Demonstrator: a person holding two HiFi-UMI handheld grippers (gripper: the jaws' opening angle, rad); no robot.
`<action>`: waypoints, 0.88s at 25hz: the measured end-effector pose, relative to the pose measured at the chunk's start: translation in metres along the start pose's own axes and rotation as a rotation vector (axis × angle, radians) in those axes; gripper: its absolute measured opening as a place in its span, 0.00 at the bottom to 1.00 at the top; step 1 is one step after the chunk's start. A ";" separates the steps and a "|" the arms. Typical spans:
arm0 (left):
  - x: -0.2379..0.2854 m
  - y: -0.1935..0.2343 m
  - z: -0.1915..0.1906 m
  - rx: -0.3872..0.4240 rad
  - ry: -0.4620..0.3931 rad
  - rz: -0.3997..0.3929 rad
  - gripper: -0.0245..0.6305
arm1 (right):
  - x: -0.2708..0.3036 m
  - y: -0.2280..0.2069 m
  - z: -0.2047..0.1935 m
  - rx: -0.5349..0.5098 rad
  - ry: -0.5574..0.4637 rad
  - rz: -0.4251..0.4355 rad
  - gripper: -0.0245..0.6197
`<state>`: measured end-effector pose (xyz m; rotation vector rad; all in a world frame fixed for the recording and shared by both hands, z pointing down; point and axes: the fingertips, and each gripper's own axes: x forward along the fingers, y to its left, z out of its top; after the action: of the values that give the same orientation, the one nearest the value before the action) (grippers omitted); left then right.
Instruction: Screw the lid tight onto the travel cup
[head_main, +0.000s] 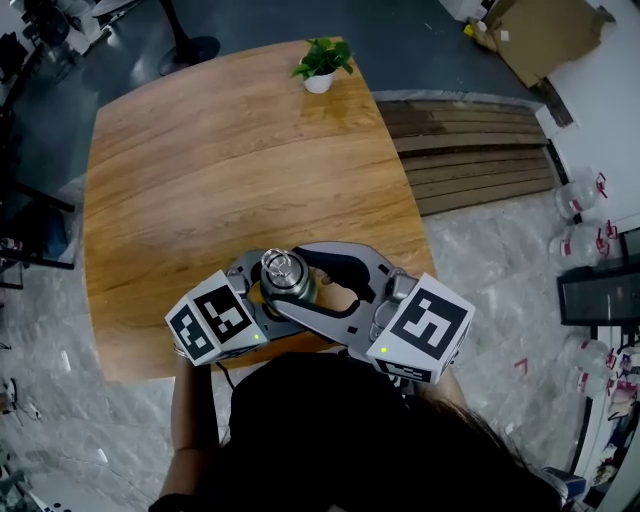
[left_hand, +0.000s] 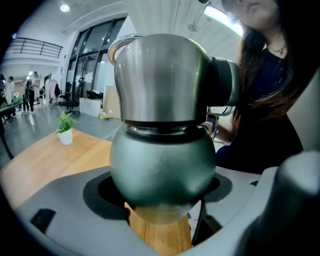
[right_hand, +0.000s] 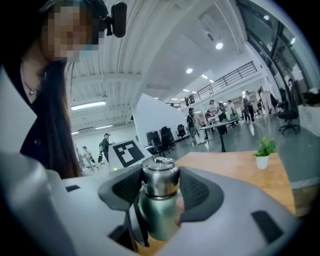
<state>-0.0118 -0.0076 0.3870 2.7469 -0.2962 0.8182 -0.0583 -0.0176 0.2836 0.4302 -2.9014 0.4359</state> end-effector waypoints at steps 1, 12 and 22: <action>0.000 0.003 0.000 -0.006 0.000 0.018 0.62 | 0.001 -0.001 0.001 -0.016 -0.003 -0.025 0.40; -0.001 0.020 0.002 -0.066 0.006 0.118 0.62 | 0.003 -0.011 0.004 -0.052 -0.008 -0.160 0.40; -0.003 0.046 0.001 -0.128 0.047 0.349 0.62 | 0.005 -0.022 0.007 -0.071 -0.018 -0.285 0.40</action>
<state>-0.0261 -0.0510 0.3928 2.5872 -0.8056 0.9093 -0.0575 -0.0413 0.2843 0.8249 -2.8003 0.2845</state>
